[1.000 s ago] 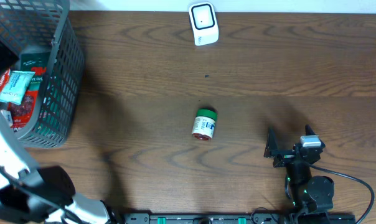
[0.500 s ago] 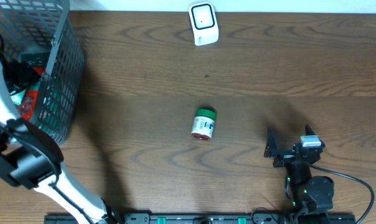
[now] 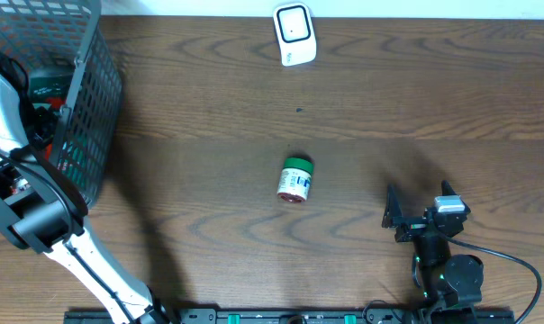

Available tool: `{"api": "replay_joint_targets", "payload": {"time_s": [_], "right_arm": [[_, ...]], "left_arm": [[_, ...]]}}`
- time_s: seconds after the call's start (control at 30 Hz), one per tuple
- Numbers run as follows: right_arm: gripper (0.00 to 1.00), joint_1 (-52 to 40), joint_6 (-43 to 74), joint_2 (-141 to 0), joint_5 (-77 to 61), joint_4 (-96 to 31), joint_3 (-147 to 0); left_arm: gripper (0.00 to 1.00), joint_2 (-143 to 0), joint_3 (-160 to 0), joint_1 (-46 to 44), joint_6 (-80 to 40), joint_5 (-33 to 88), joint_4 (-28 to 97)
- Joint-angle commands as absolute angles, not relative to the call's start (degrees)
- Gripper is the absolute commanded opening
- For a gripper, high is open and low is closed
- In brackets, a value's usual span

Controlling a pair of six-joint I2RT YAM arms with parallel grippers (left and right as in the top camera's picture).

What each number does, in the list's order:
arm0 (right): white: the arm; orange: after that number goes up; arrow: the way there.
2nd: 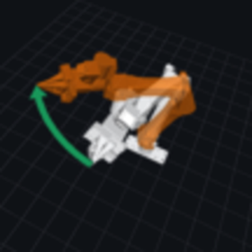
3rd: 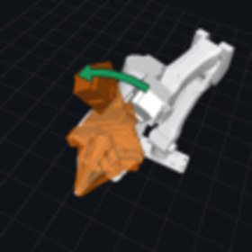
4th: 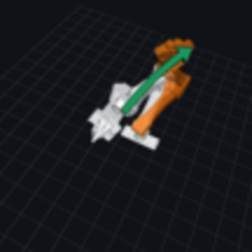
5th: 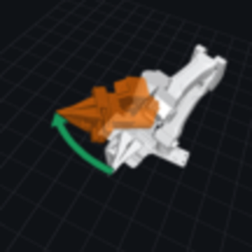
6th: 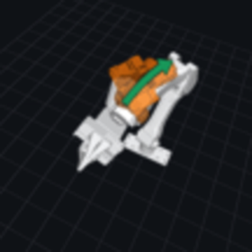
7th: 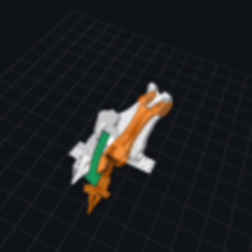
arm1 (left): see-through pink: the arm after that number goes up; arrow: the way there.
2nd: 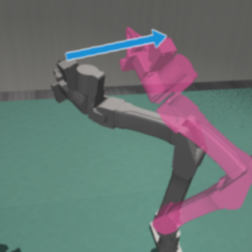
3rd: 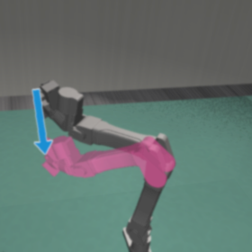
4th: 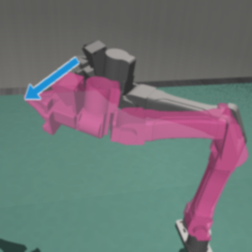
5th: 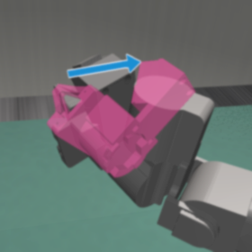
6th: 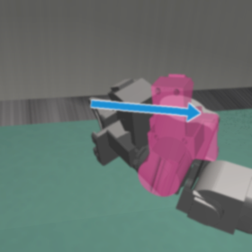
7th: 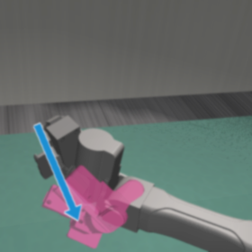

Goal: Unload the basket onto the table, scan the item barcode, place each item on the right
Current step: 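Reach the left gripper back into the basket toward the red snack bag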

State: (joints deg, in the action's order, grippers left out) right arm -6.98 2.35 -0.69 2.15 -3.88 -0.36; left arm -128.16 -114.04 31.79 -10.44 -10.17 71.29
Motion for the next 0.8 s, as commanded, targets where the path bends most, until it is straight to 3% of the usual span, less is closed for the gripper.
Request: {"api": "replay_joint_targets", "payload": {"time_s": [0.0, 0.53, 0.77], "right_arm": [[0.99, -6.74, 1.87, -0.38, 2.28, -4.10, -0.32], [0.99, -6.74, 1.87, -0.38, 2.28, -4.10, -0.32], [0.99, -6.74, 1.87, -0.38, 2.26, -4.12, -0.32]], "left_arm": [[0.80, -128.92, -112.42, 32.18, -10.11, -14.00, 70.52], [0.79, -128.92, -103.83, 32.47, -10.07, -16.21, 61.87], [0.67, -128.90, -103.72, 32.45, -6.02, -16.16, 58.96]]}}
